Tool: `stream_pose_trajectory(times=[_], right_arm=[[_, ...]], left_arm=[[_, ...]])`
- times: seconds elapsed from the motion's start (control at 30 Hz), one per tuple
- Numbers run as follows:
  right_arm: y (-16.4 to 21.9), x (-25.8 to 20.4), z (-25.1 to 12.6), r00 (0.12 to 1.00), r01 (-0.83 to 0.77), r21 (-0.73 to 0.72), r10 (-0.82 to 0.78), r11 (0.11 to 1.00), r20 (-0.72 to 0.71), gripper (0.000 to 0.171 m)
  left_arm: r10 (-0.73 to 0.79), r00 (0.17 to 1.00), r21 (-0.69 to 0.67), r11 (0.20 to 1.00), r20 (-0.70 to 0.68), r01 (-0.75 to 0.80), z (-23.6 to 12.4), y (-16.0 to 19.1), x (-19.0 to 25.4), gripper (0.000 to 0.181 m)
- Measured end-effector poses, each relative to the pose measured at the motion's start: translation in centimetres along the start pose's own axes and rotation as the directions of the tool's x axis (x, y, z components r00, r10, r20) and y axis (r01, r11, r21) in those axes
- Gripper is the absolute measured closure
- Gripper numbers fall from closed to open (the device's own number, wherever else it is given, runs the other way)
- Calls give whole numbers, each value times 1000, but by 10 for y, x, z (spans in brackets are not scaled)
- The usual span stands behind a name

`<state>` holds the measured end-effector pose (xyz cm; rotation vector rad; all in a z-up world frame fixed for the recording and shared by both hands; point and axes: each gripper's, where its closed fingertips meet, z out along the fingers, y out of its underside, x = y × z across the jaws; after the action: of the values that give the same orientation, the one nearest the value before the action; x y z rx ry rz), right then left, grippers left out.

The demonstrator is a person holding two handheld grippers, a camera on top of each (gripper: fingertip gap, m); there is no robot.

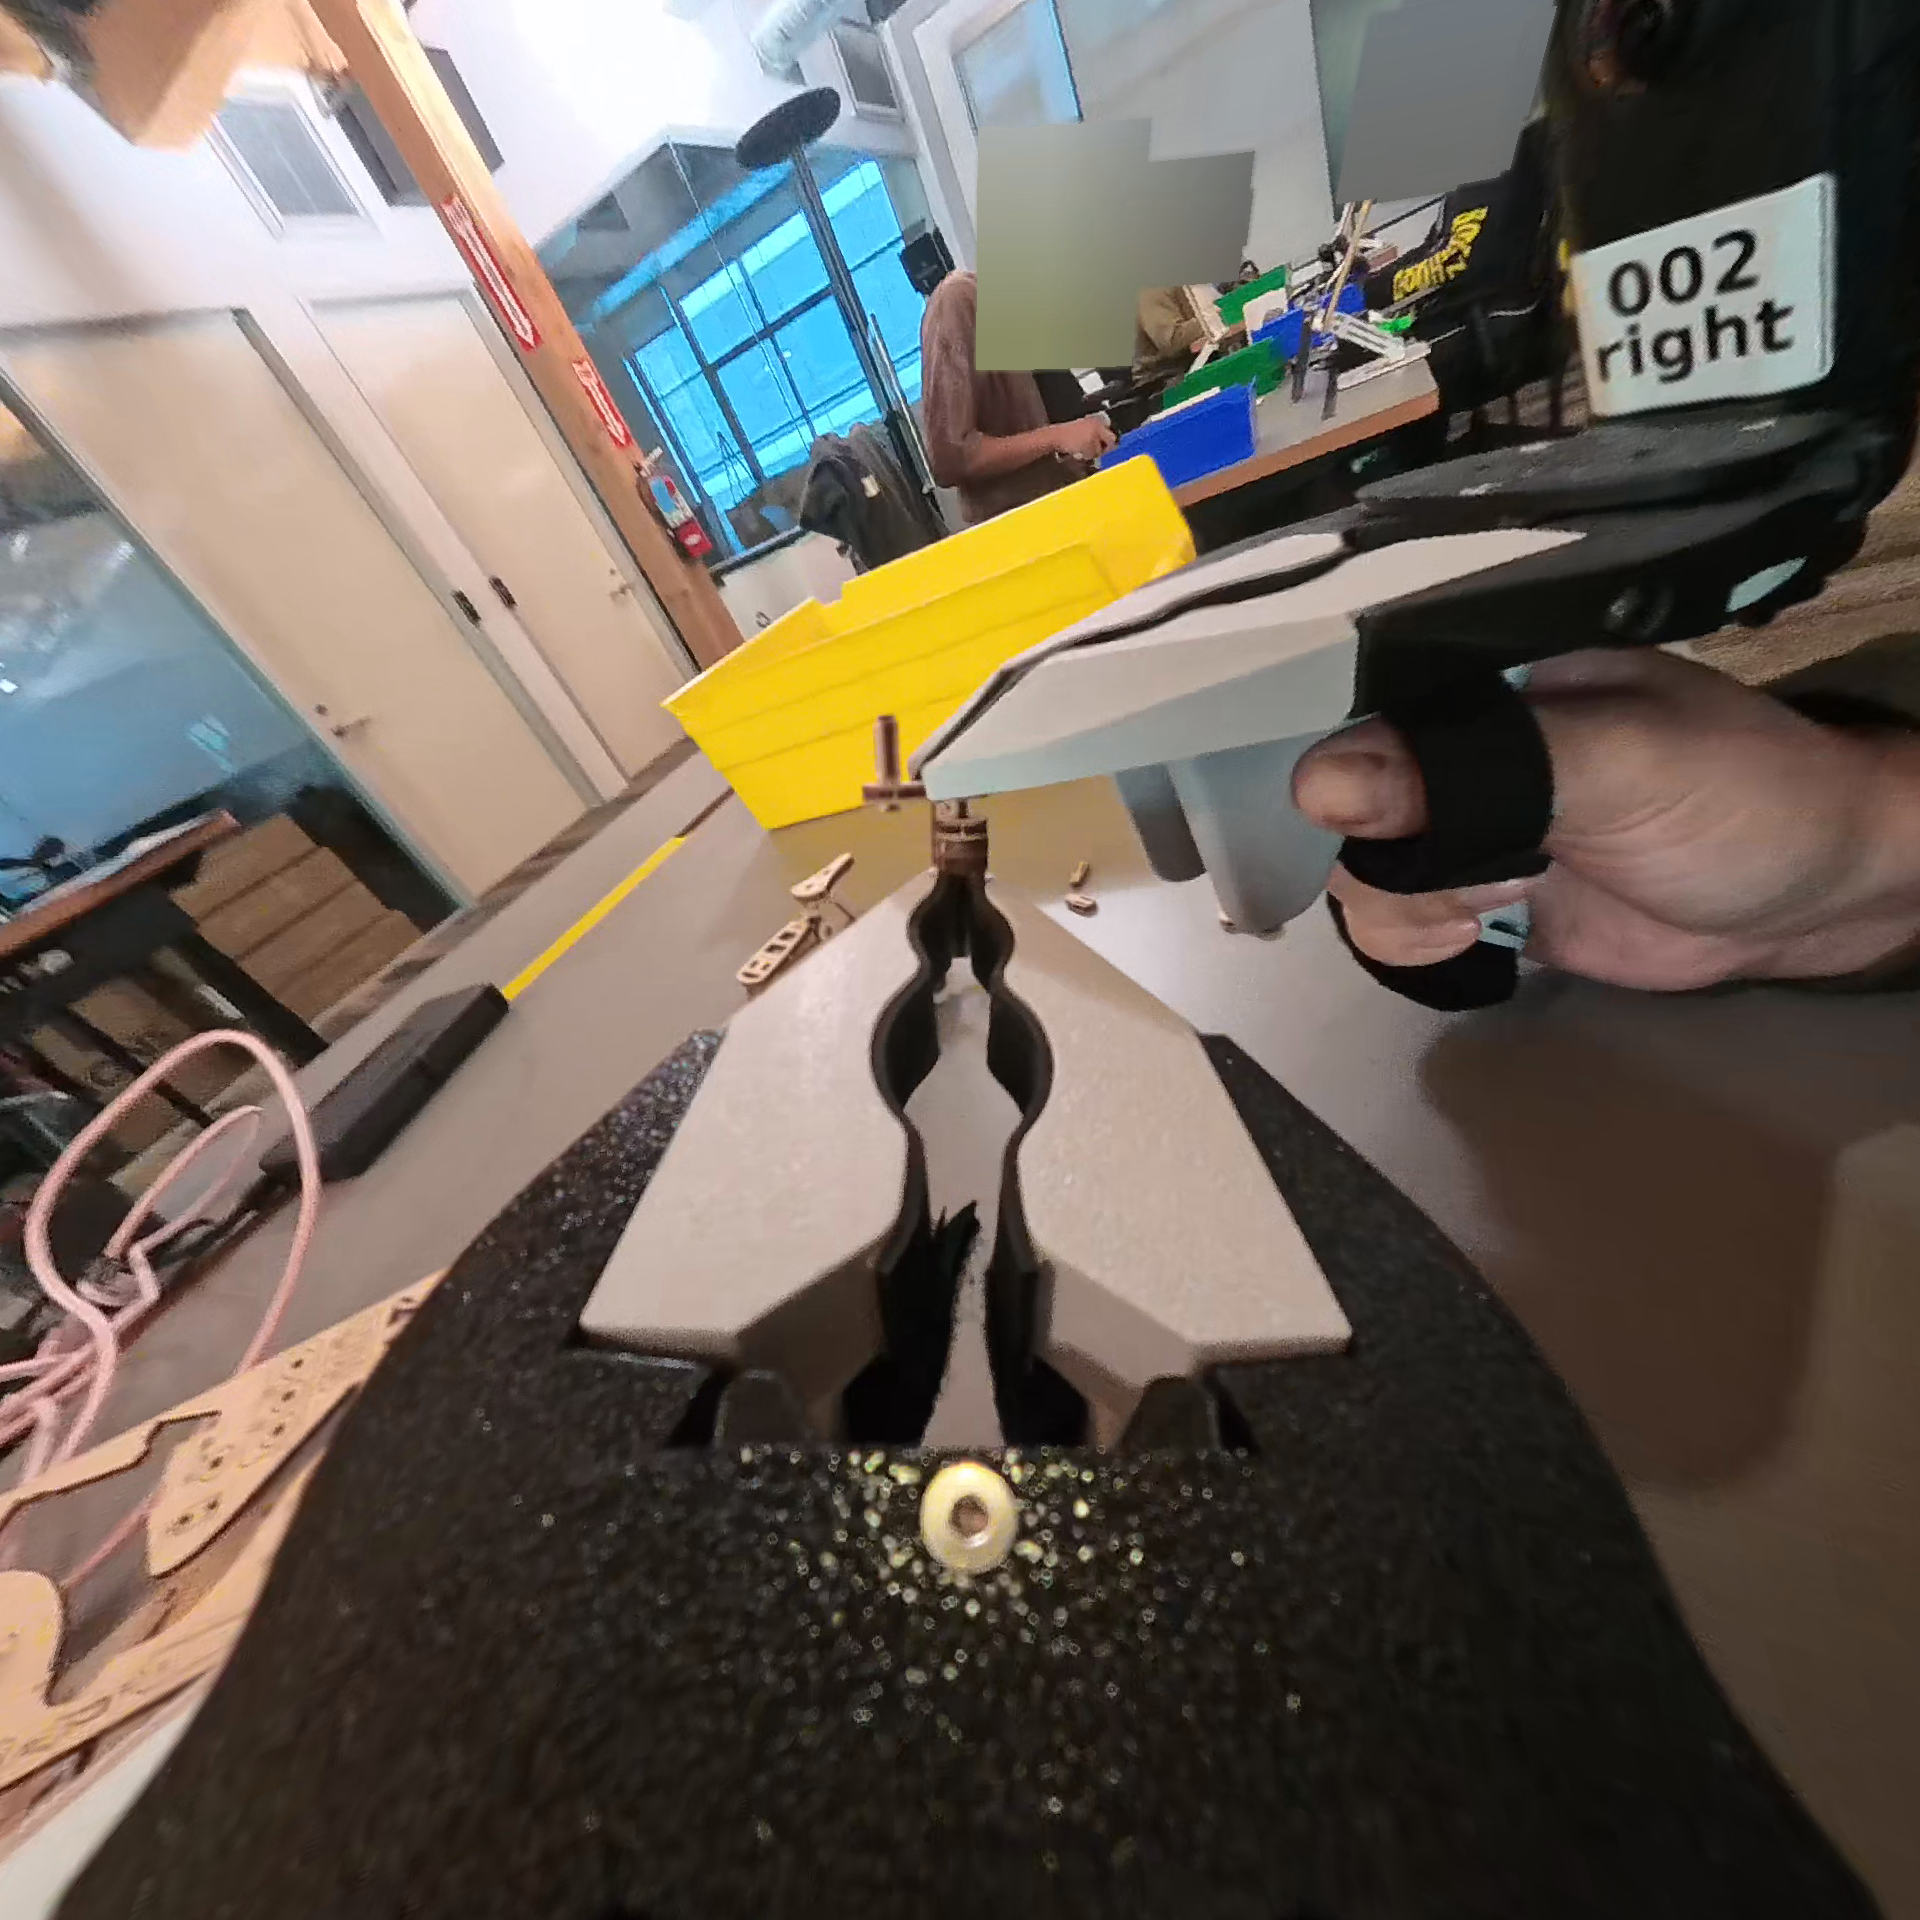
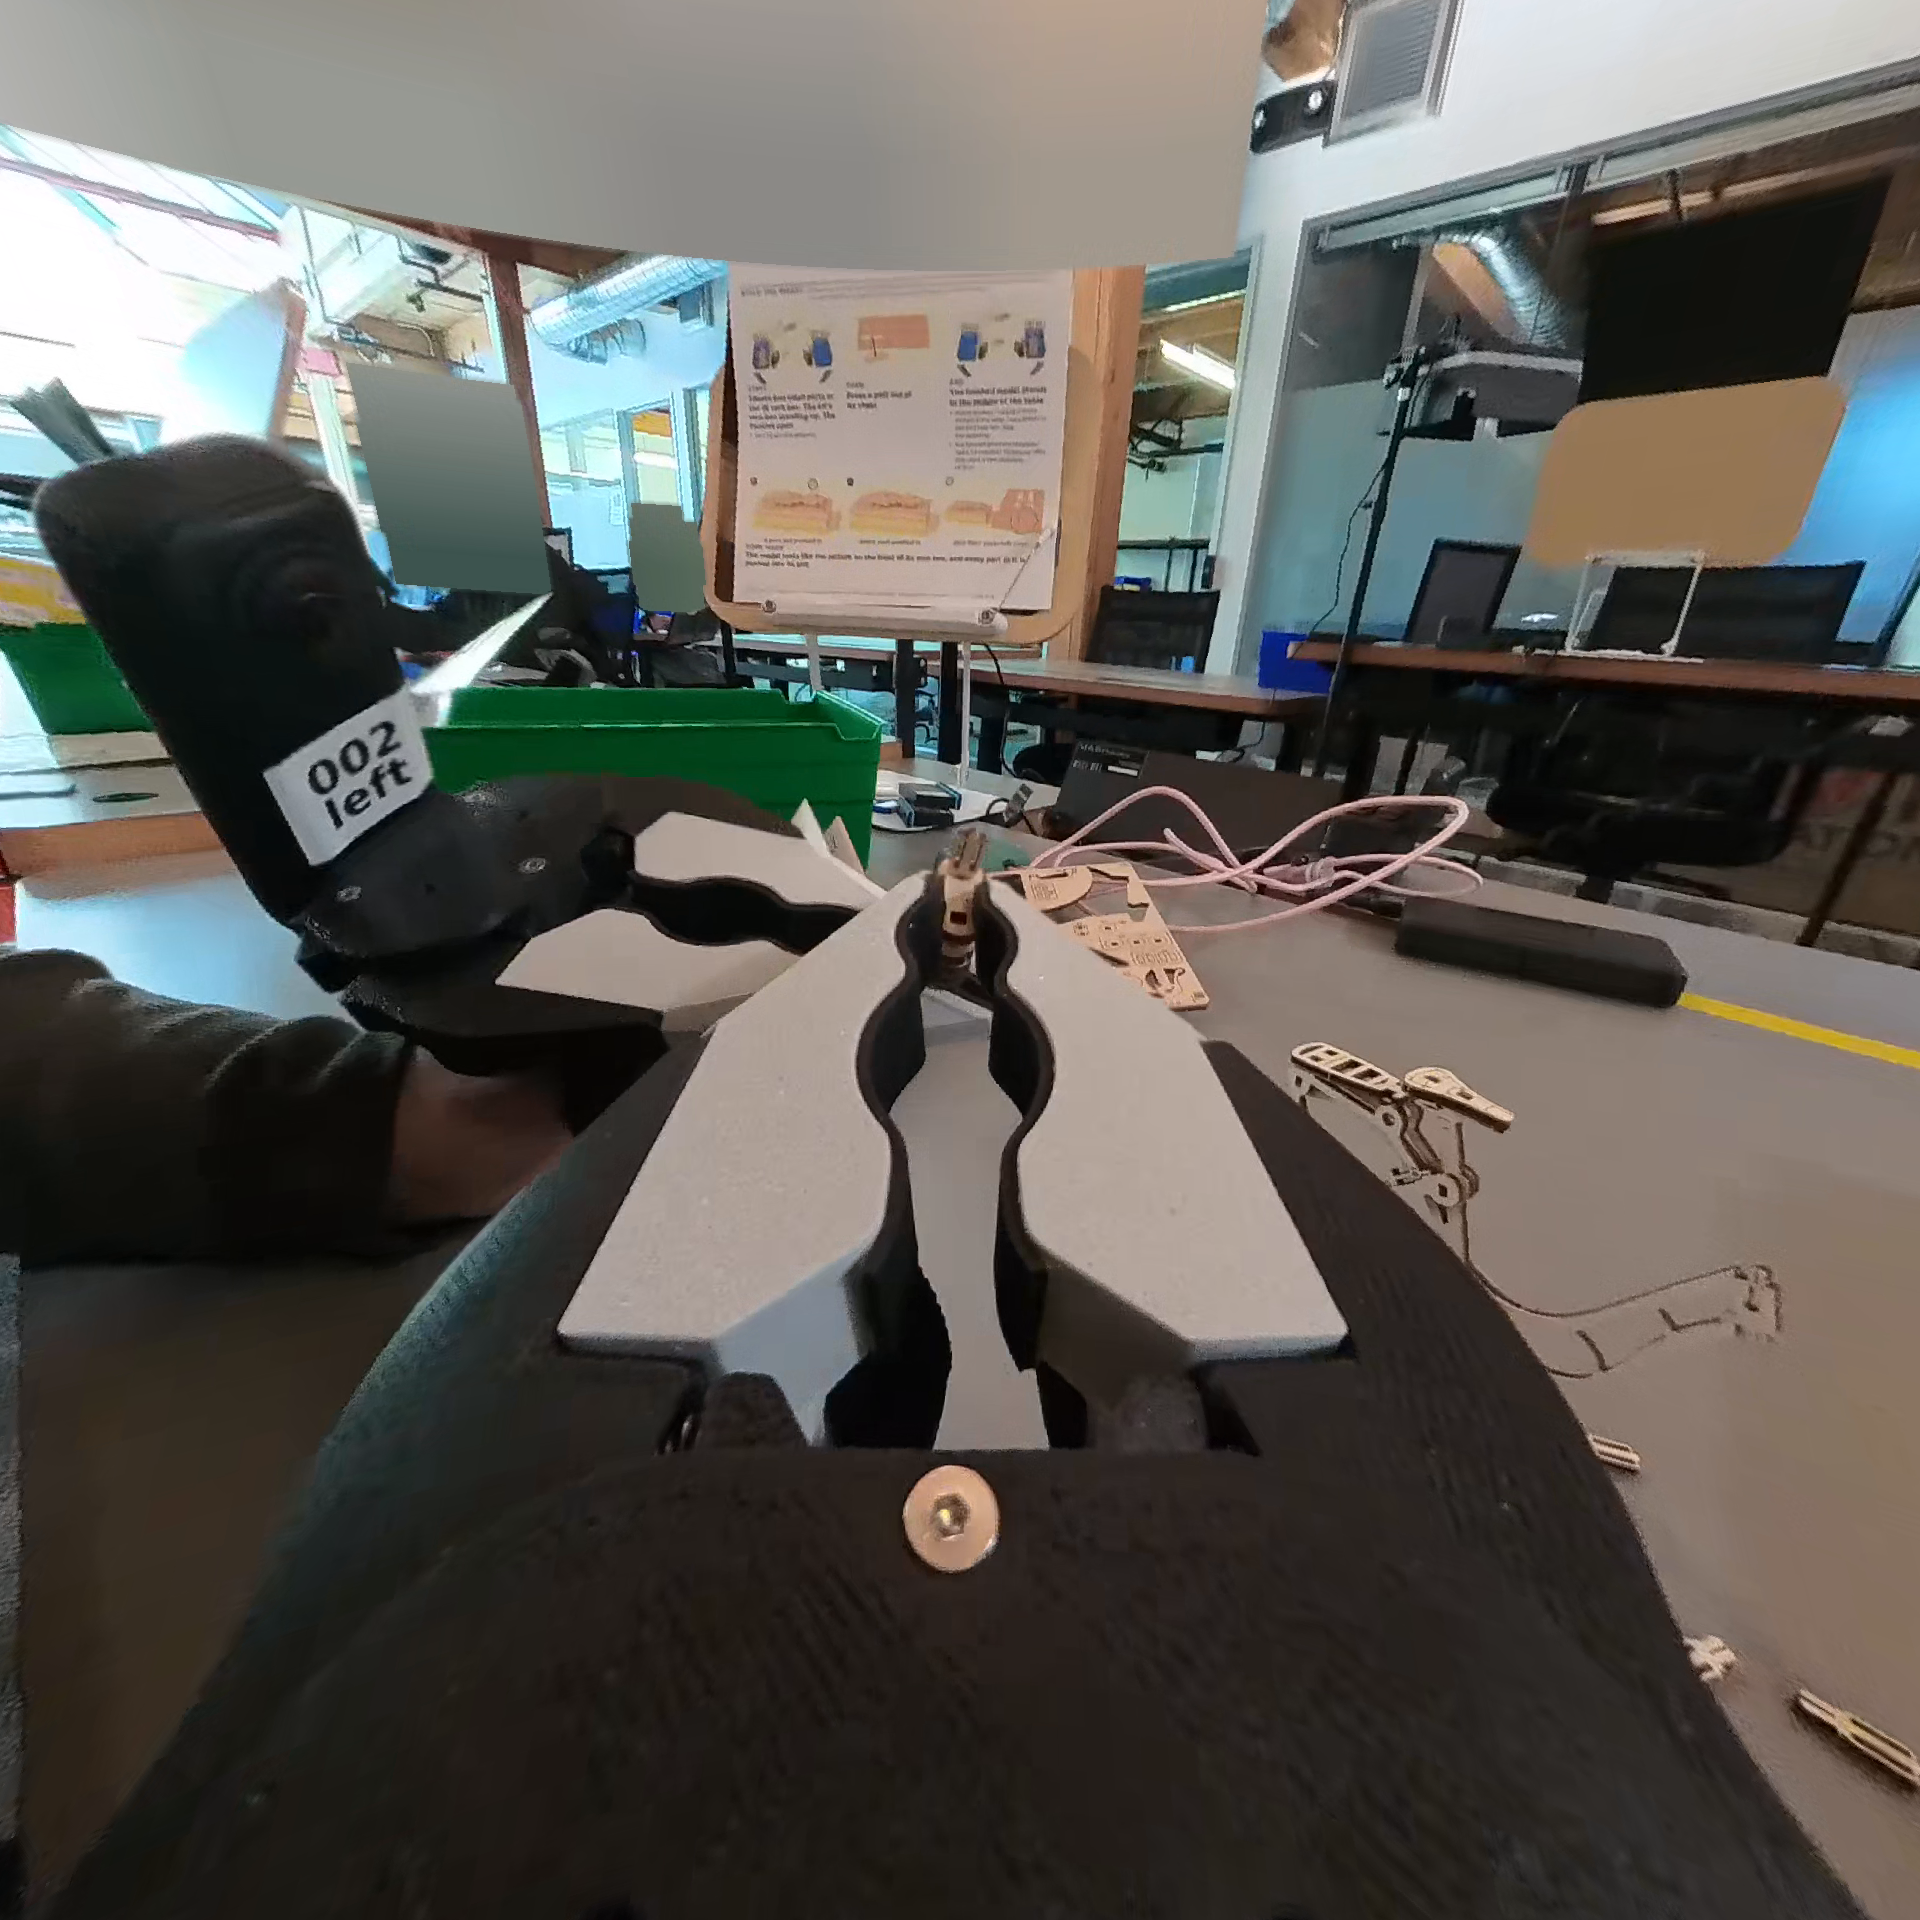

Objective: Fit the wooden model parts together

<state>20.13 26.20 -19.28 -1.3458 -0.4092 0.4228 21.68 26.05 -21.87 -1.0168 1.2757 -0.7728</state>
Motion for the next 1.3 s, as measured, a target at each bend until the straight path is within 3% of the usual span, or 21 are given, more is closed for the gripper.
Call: stream_pose_trajectory(times=[0.27, 0.47, 0.9, 1.3], right_arm=[[-10, -7, -3, 996, 89, 46, -89, 995, -12, 167], [-20, -15, -8, 994, 106, 106, -109, 989, 22, 167], [-27, -16, -12, 995, 92, 139, -96, 986, 18, 167], [-31, -17, -15, 995, 100, 157, -103, 983, 13, 167]], left_arm=[[66, 997, 42, 997, 39, -68, -4, -11, 1, 181], [16, 1000, 122, 992, -18, -14, -8, -22, 7, 181], [218, 969, 50, 973, 116, -225, -8, -28, 4, 181], [232, 965, 58, 969, 122, -240, -8, -30, 5, 181]])
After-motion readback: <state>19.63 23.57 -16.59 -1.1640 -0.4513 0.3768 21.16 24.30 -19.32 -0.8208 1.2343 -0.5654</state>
